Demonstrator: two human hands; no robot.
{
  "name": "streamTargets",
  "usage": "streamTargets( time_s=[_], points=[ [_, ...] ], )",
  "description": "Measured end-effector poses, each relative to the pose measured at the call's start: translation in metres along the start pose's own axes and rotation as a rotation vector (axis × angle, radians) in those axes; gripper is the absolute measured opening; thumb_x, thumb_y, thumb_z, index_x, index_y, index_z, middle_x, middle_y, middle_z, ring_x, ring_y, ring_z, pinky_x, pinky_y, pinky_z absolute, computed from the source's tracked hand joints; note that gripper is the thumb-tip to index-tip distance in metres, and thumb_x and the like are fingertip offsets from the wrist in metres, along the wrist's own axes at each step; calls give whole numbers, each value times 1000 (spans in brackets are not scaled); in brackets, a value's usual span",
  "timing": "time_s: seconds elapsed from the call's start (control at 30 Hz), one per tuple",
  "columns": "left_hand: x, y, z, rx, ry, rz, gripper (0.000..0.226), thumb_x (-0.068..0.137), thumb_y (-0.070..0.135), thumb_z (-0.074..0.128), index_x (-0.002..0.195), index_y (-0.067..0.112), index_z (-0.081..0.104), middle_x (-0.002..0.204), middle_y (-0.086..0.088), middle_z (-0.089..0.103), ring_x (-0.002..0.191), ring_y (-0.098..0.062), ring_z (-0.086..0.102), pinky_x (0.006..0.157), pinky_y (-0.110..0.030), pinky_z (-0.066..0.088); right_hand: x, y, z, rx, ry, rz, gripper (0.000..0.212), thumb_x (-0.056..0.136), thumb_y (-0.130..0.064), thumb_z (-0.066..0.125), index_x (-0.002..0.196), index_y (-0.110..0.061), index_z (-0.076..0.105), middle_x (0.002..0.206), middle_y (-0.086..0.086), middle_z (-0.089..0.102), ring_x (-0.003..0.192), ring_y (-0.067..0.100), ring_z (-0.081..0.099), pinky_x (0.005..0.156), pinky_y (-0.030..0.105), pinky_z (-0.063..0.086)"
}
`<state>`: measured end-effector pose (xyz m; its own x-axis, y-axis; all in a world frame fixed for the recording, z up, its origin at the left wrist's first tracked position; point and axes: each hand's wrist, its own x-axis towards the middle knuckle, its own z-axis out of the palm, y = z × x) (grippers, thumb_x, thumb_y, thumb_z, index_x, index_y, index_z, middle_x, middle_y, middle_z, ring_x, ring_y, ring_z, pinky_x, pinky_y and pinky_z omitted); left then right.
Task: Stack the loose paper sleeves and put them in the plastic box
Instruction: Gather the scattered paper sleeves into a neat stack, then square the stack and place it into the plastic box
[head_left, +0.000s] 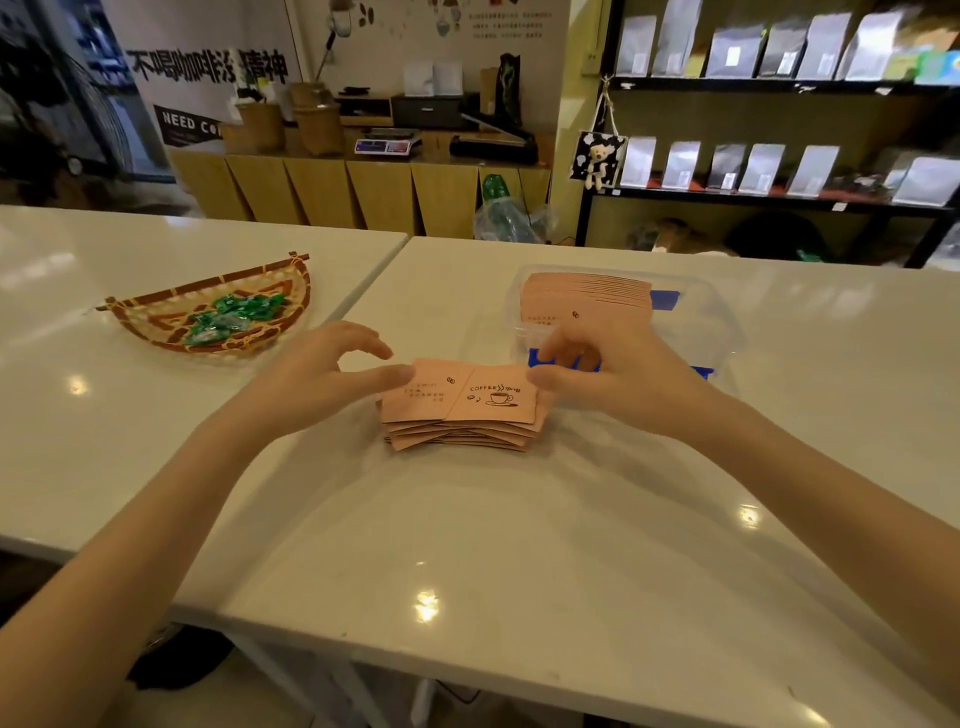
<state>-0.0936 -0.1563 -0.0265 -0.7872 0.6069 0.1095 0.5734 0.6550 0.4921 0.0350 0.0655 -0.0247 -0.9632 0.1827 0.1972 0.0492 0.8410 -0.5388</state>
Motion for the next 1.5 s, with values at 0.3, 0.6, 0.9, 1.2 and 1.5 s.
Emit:
streamTargets(
  time_s=[0.3, 0.6, 0.9, 1.2, 1.5],
  points=[
    [8, -2, 16, -54, -214, -240, 75, 67, 60, 58, 124, 13, 50, 140, -5, 43, 124, -23, 40, 92, -32, 32, -3, -1, 12, 96, -136, 363, 48, 69, -60, 58, 81, -15, 70, 64, 0, 68, 48, 12, 55, 53, 27, 46],
    [12, 7, 11, -85, -261, -296, 75, 65, 51, 66, 128, 15, 47, 138, -3, 46, 121, -22, 42, 90, -31, 33, 4, -7, 17, 176, -300, 398, 48, 70, -57, 60, 86, -13, 69, 57, -2, 60, 43, 9, 46, 40, 20, 34],
    [11, 14, 6, -143, -317, -333, 78, 65, 43, 70, 131, 13, 40, 137, -6, 44, 122, -24, 39, 102, -35, 30, 10, -3, 16, 244, -354, 419, 43, 63, -57, 67, 91, -23, 65, 75, 1, 63, 55, 10, 47, 49, 22, 33],
    [-3, 13, 4, -170, -254, -252, 58, 57, 33, 80, 103, 21, 46, 103, 4, 53, 91, -13, 48, 81, -26, 33, -4, -8, 11, 229, -320, 343, 55, 59, -45, 76, 101, -31, 44, 91, -15, 53, 81, 11, 57, 70, 20, 51],
    [-12, 56, 6, -205, -300, 16, 44, 58, 23, 80, 86, 36, 50, 85, 22, 51, 92, -8, 43, 98, -32, 37, -38, 2, -21, 93, -289, 194, 46, 59, -44, 78, 93, -23, 55, 91, -13, 59, 85, 11, 58, 75, 28, 54]
  ],
)
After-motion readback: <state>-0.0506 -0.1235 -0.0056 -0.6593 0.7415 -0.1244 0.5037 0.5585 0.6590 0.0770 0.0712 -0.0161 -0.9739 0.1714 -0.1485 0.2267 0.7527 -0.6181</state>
